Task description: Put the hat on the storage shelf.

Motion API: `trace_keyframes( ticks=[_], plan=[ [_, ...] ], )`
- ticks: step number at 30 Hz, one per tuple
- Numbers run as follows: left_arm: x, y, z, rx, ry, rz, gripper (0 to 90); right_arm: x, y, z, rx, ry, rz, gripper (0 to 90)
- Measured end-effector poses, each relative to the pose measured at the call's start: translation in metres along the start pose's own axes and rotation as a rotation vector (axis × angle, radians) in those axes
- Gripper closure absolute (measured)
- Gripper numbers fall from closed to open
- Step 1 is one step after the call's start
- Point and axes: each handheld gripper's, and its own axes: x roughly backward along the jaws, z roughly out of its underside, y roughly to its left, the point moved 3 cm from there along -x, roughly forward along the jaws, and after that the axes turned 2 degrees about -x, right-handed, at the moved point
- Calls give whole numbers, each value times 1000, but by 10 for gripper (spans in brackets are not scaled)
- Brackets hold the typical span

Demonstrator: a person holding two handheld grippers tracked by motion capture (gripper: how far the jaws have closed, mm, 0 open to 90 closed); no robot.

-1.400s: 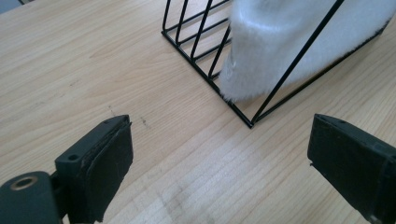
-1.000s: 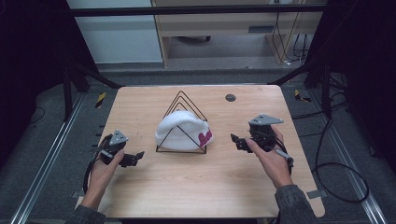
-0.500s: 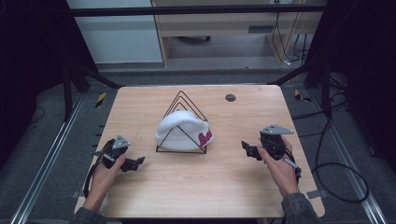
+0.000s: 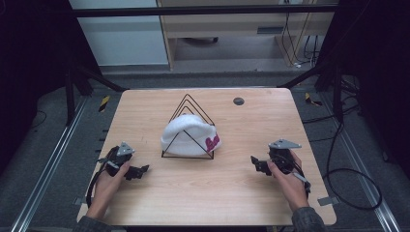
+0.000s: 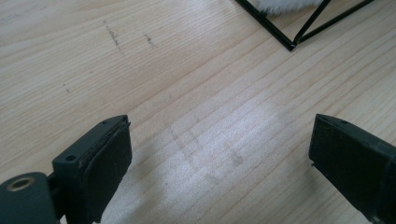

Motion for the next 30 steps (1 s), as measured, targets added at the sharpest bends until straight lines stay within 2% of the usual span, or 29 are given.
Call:
trace_keyframes(
  ticks=[8,18,30],
  plan=[
    [0,2,2,6,-2,1,55,-7,0,11,2,19,-1,144],
    [-5,2,6,18,9,24,44,-15,-4,21,-14,27,25,136],
    [-10,5,8,33,-36,31,0,-24,-5,23,-17,30,68,126]
  ],
)
